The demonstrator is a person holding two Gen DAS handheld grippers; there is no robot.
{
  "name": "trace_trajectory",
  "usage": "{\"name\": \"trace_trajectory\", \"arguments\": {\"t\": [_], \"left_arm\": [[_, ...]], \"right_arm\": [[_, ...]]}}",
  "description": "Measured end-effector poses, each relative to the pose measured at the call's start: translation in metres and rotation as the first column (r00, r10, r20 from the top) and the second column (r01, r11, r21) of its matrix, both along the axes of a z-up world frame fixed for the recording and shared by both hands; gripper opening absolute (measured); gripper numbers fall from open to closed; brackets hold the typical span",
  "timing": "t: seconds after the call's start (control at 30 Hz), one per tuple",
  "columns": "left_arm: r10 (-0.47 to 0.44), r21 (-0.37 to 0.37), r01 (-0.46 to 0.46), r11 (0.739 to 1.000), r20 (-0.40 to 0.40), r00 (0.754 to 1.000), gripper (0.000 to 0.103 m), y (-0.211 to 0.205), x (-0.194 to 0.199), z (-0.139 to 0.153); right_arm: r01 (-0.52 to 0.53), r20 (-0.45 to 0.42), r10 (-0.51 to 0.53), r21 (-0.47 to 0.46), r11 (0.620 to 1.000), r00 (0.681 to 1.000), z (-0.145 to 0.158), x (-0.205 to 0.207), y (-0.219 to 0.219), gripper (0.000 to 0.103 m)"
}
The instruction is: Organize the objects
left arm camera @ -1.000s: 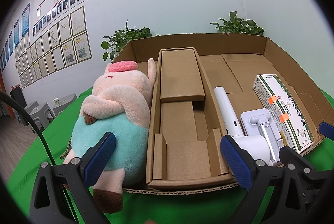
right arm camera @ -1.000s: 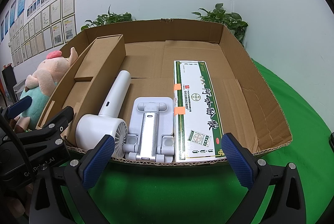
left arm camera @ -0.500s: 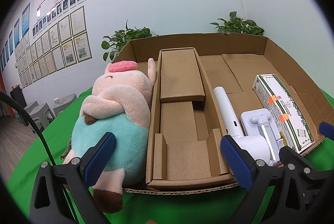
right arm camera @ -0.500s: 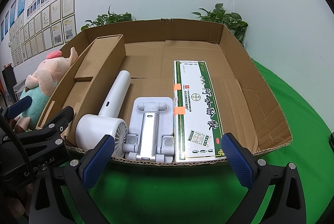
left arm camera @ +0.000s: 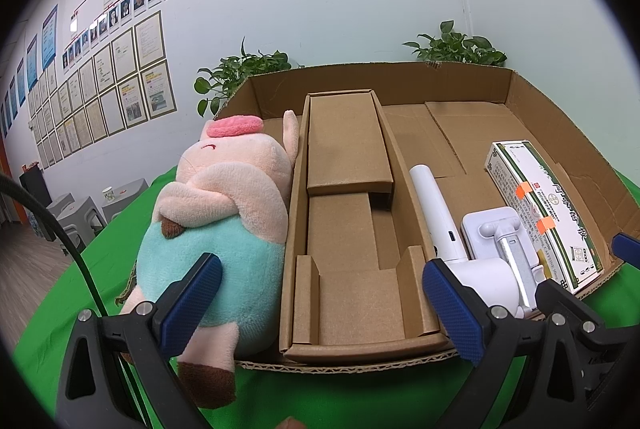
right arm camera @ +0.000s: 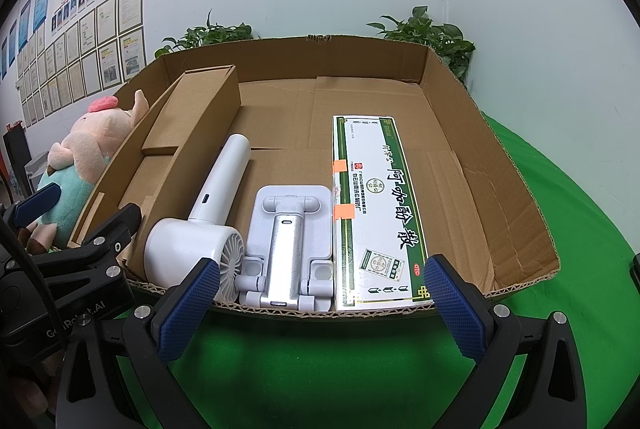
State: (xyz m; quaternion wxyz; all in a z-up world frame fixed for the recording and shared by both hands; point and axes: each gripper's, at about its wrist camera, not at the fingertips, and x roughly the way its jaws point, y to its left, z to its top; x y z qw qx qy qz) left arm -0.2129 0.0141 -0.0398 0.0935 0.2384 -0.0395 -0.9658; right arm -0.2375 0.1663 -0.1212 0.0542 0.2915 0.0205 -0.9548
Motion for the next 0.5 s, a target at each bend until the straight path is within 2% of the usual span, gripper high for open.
{"name": "trace_trajectory", "arguments": {"t": [0.5], "left_arm": [[0.002,-0.002,-0.002,1.000,0.001,1.000,0.100,-0.0002,0.0008,-0.0008]], "right_arm": [[0.000,0.001,0.000,0.001,1.000,1.000,0.0000,0.0003,0.0004,0.103]]}}
